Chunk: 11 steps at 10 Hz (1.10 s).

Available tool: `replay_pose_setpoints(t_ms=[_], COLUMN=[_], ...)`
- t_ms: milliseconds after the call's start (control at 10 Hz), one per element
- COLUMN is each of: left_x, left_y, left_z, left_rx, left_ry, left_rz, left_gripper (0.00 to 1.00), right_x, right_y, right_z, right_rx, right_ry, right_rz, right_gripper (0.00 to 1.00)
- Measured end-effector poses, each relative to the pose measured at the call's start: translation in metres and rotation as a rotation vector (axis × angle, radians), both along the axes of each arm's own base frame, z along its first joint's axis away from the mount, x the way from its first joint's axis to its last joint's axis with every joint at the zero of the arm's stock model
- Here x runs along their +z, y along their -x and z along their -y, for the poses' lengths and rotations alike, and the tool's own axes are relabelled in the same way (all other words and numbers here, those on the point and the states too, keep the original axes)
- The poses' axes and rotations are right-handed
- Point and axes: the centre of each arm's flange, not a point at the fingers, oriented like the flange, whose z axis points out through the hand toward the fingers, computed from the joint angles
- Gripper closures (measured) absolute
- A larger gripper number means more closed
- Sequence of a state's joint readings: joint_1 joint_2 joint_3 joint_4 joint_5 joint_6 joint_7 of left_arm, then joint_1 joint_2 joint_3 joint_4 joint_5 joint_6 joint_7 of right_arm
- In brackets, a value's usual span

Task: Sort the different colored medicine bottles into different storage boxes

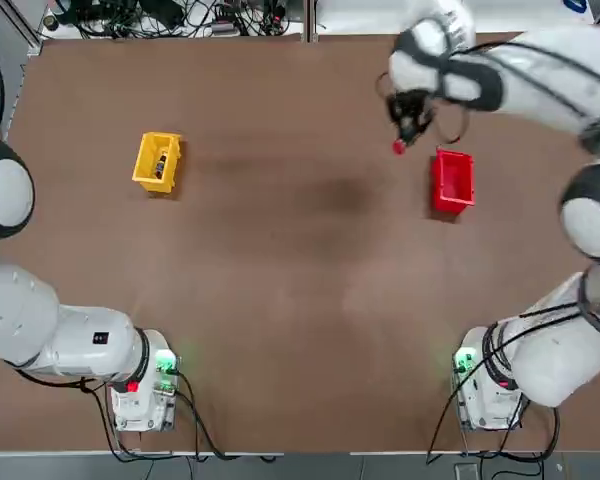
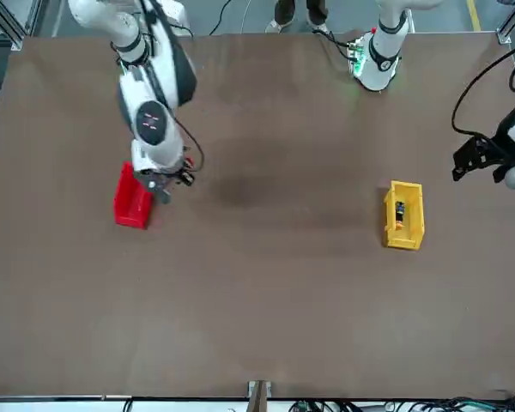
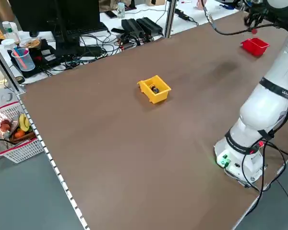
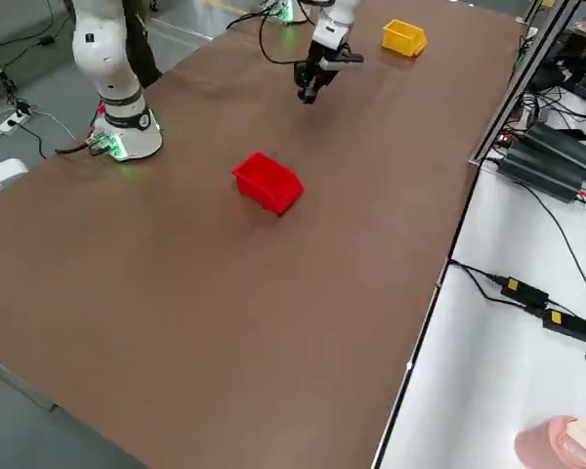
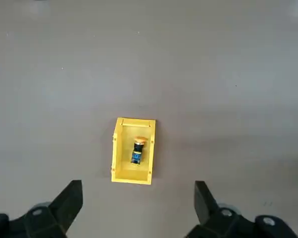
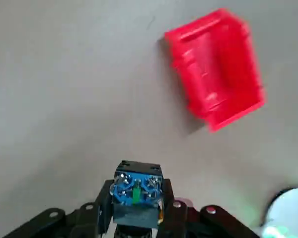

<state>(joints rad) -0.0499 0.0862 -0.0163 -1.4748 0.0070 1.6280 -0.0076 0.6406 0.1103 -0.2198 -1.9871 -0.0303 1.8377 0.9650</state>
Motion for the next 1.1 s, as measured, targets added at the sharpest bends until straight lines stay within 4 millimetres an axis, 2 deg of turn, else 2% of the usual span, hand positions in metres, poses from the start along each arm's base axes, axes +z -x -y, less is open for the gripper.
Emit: replay_pose_setpoints(t_ms=[100, 200, 400, 500, 800, 1100], left_x=[-0.001, -0.002, -0.002, -0.003, -0.005, -0.013], left_y=[0.0, 0.0, 0.001, 0.001, 0.0, -0.003], left_z=[0.005, 0.01, 0.017, 0.017, 0.017, 0.022], left_rx=[-0.009, -0.013, -0.01, -0.01, -0.011, -0.018], left_ry=[0.001, 0.002, 0.003, 0.003, 0.003, 0.003], left_rz=[-0.002, -0.004, -0.005, -0.005, -0.01, -0.025], left_gripper=[0.01, 0.01, 0.01, 0.01, 0.01, 0.01], right_x=[-0.005, -0.024, -0.065, -0.076, -0.079, -0.091], right_y=[0.007, 0.018, 0.039, 0.044, 0.039, 0.039], right_z=[0.032, 0.051, 0.066, 0.076, 0.121, 0.14], right_rx=[0.053, 0.102, 0.183, 0.214, 0.237, 0.241], right_ry=[0.03, 0.063, 0.122, 0.136, 0.143, 0.138], right_rz=[0.0, 0.009, 0.02, 0.025, 0.063, 0.1], right_gripper=[0.58, 0.58, 0.58, 0.58, 0.58, 0.58])
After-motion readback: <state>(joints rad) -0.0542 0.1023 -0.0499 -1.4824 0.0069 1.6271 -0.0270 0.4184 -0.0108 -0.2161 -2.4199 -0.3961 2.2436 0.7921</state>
